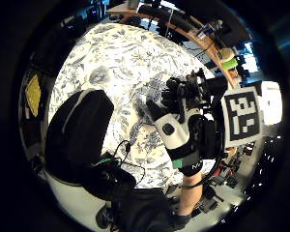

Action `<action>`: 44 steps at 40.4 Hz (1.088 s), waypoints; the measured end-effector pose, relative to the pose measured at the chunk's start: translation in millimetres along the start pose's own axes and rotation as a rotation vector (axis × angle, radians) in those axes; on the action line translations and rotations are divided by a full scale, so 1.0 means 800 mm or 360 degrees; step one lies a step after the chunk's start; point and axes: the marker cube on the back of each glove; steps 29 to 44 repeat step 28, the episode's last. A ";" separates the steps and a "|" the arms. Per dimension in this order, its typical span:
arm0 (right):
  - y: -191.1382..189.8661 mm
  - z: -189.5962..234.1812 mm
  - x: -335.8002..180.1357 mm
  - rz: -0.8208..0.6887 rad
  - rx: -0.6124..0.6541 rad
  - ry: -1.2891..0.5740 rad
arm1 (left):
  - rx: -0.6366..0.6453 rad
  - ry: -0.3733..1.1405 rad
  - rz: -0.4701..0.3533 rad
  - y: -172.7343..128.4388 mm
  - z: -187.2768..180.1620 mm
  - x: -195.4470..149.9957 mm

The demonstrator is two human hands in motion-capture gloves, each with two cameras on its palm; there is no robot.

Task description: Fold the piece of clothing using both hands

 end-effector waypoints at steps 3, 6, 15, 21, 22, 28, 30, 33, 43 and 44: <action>0.012 -0.027 -0.014 -0.0011 0.0013 -0.0117 | -0.0009 0.0015 -0.0064 0.005 -0.003 -0.019; 0.031 -0.069 -0.028 0.0000 0.0005 -0.0214 | -0.0040 0.0043 -0.0047 0.002 0.000 -0.024; 0.083 -0.225 -0.038 -0.0081 0.0453 -0.0073 | -0.0071 0.0049 0.0041 -0.049 0.027 -0.008; 0.096 -0.267 -0.016 -0.0069 0.0510 0.0004 | -0.0025 0.0067 0.0059 -0.055 0.020 0.005; 0.094 -0.271 -0.010 -0.0058 0.0563 0.0050 | -0.0023 0.0064 0.0052 -0.052 0.018 0.005; 0.081 -0.279 0.003 -0.0379 0.0664 -0.0050 | -0.0037 -0.0027 -0.0028 0.006 -0.021 -0.011; 0.081 -0.279 0.003 -0.0379 0.0664 -0.0050 | -0.0037 -0.0027 -0.0028 0.006 -0.021 -0.011; 0.081 -0.279 0.003 -0.0379 0.0664 -0.0050 | -0.0037 -0.0027 -0.0028 0.006 -0.021 -0.011; 0.081 -0.279 0.003 -0.0379 0.0664 -0.0050 | -0.0037 -0.0027 -0.0028 0.006 -0.021 -0.011; 0.081 -0.279 0.003 -0.0379 0.0664 -0.0050 | -0.0037 -0.0027 -0.0028 0.006 -0.021 -0.011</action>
